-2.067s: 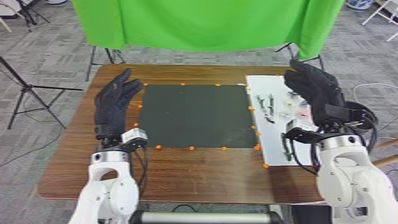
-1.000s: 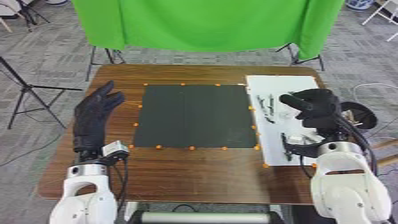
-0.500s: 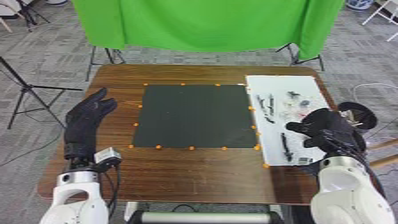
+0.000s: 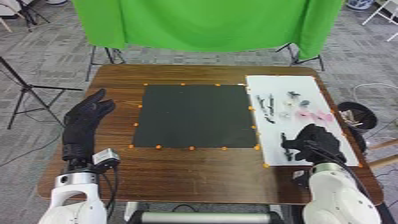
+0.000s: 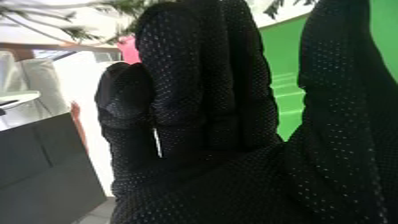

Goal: Arrange flowers

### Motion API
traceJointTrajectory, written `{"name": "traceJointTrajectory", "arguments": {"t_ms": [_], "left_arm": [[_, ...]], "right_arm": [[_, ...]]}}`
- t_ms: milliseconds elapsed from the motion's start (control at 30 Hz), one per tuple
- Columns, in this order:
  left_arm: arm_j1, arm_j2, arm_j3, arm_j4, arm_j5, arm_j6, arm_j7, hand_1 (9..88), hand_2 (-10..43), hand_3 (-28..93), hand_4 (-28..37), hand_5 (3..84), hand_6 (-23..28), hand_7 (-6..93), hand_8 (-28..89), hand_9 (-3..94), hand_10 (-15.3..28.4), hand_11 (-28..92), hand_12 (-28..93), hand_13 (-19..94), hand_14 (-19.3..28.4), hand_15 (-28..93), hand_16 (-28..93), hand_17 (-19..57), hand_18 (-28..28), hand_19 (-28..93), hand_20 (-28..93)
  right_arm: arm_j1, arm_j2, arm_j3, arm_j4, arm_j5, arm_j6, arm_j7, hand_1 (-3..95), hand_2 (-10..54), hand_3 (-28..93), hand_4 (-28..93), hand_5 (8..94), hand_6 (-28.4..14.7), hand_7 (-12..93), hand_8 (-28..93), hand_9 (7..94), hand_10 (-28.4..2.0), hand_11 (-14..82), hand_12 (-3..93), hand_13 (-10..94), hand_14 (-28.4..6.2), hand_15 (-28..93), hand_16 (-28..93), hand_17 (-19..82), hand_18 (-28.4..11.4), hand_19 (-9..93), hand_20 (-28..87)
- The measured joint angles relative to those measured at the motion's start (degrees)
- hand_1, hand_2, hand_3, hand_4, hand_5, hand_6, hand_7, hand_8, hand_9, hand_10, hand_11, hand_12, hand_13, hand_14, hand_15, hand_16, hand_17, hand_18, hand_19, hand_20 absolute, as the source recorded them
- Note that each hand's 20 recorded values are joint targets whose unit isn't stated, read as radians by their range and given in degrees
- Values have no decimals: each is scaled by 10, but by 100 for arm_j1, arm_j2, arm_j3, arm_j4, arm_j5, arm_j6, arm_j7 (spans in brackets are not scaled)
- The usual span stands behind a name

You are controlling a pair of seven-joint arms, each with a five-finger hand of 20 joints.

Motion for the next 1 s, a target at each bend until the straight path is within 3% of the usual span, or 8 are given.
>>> {"name": "traceJointTrajectory", "arguments": {"t_ms": [600, 767, 867, 1000], "left_arm": [[58, -6, 9, -23, 0, -10, -57, 291, -43, 663, -221, 498, 43, 105, -65, 503, 150, 205, 119, 403, 188, 226, -21, 109, 124, 122, 201], [54, -6, 15, -23, 1, -11, -99, 289, -41, 664, -222, 498, 43, 105, -65, 502, 149, 205, 119, 402, 189, 225, -20, 108, 124, 122, 201], [51, -8, 16, -23, 1, -16, -111, 289, -41, 665, -223, 497, 43, 105, -64, 502, 149, 205, 119, 402, 189, 225, -20, 108, 125, 122, 201], [55, -18, 16, -23, 1, -17, -121, 288, -40, 664, -224, 497, 43, 105, -64, 503, 149, 206, 119, 402, 189, 226, -19, 108, 125, 122, 200]], "right_arm": [[160, 21, -328, 365, -105, -73, 304, 362, -95, 689, -209, 707, -30, 187, -76, 820, -136, 231, 231, 843, -49, 531, 317, 540, -157, 906, 424], [277, 28, -443, 423, -123, -82, 359, 414, -95, 703, -204, 720, -24, 197, -76, 853, -130, 236, 233, 884, -30, 509, 323, 585, -133, 917, 400], [326, 40, -500, 435, -117, -96, 417, 488, -95, 638, -168, 734, -31, 180, 91, 888, -112, 178, 323, 905, -28, 487, 337, 608, -122, 922, 368], [389, 45, -550, 435, -53, -114, 461, 564, -95, 563, -111, 758, -34, 166, 143, 927, -92, 131, 371, 931, -23, 463, 334, 641, -103, 912, 345]]}}
